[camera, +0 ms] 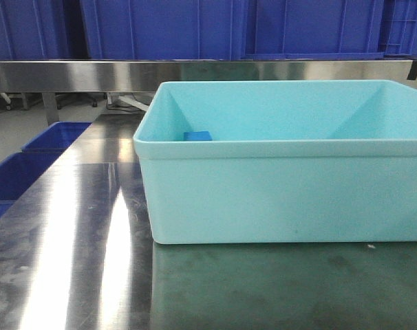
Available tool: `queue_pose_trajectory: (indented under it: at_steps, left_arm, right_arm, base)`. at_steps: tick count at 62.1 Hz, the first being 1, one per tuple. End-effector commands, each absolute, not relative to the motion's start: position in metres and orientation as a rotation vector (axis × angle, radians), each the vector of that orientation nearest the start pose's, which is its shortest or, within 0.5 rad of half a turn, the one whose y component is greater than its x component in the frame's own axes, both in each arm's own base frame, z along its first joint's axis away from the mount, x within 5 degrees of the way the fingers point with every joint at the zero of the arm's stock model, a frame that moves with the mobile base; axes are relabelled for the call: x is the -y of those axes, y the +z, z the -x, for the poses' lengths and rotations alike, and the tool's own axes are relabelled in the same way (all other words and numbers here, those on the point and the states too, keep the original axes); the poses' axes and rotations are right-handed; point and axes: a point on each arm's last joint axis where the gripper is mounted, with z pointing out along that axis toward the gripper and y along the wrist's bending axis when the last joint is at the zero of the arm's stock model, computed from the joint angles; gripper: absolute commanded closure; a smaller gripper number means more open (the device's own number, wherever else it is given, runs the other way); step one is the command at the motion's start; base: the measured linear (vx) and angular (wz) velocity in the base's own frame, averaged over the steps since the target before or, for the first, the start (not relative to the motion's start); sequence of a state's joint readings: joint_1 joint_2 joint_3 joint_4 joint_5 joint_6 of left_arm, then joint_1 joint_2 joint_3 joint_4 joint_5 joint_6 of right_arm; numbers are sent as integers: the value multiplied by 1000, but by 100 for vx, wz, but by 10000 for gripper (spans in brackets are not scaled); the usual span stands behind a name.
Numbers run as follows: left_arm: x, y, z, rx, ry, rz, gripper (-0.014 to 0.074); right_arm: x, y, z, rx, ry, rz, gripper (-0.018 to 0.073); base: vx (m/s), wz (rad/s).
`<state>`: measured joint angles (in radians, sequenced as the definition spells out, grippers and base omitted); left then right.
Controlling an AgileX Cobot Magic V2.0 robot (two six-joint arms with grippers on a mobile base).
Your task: Pick red cube and place on left shelf
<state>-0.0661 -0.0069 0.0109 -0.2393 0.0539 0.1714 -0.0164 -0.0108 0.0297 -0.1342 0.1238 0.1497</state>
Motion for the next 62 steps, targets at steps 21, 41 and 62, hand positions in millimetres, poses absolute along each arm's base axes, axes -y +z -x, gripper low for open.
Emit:
queue_pose_trajectory:
  at_steps: [21, 41, 62]
  left_arm:
    - [3, 205, -56, -1467, -109, 5, 495]
    - [3, 205, -56, -1467, -109, 5, 495]
    - [3, 205, -56, -1467, -109, 5, 495]
  right_arm:
    - [2, 209, -54, -1505, -17, -23, 510]
    - [2, 209, -54, -1505, -17, -23, 510]
    - [1, 215, -54, -1436, -10, -14, 510]
  base:
    - [0, 0]
    - [0, 0]
    - [0, 0]
